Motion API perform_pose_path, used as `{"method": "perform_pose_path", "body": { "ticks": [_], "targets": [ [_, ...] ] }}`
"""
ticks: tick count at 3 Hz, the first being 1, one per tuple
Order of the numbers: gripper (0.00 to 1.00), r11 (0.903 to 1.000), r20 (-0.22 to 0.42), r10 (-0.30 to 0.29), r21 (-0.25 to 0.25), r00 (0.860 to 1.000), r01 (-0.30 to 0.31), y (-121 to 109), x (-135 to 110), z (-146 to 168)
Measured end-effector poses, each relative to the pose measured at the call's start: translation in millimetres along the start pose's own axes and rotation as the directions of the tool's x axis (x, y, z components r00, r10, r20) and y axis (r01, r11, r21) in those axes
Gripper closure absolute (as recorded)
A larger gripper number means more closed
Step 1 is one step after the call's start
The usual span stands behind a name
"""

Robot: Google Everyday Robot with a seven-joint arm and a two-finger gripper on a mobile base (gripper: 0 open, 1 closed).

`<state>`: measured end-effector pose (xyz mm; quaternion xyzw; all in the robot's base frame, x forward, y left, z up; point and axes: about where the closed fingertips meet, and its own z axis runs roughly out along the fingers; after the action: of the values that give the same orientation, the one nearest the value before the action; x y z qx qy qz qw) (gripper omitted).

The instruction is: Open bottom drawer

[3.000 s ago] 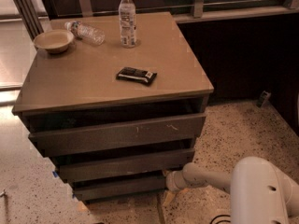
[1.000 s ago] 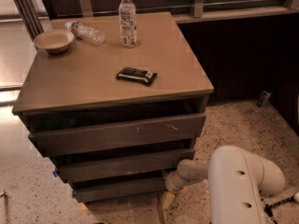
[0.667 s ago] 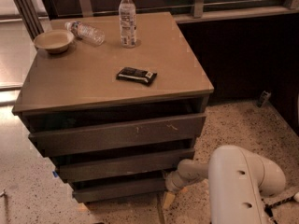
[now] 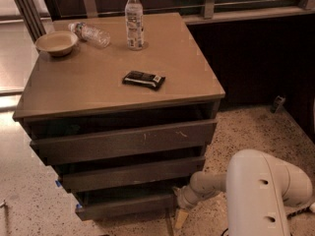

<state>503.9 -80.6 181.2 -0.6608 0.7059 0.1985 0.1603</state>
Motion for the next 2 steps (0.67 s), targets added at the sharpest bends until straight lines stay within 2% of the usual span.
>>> {"method": "perform_pose_path", "body": {
  "ticks": [1, 2],
  "targets": [
    [0.0, 0.9984, 0.005, 0.026, -0.05, 1.0, -0.025, 22.2, 1.6, -6.8],
    [0.0, 0.9911, -0.002, 0.063, -0.118, 0.998, -0.062, 43.1, 7.0, -11.6]
  ]
}}
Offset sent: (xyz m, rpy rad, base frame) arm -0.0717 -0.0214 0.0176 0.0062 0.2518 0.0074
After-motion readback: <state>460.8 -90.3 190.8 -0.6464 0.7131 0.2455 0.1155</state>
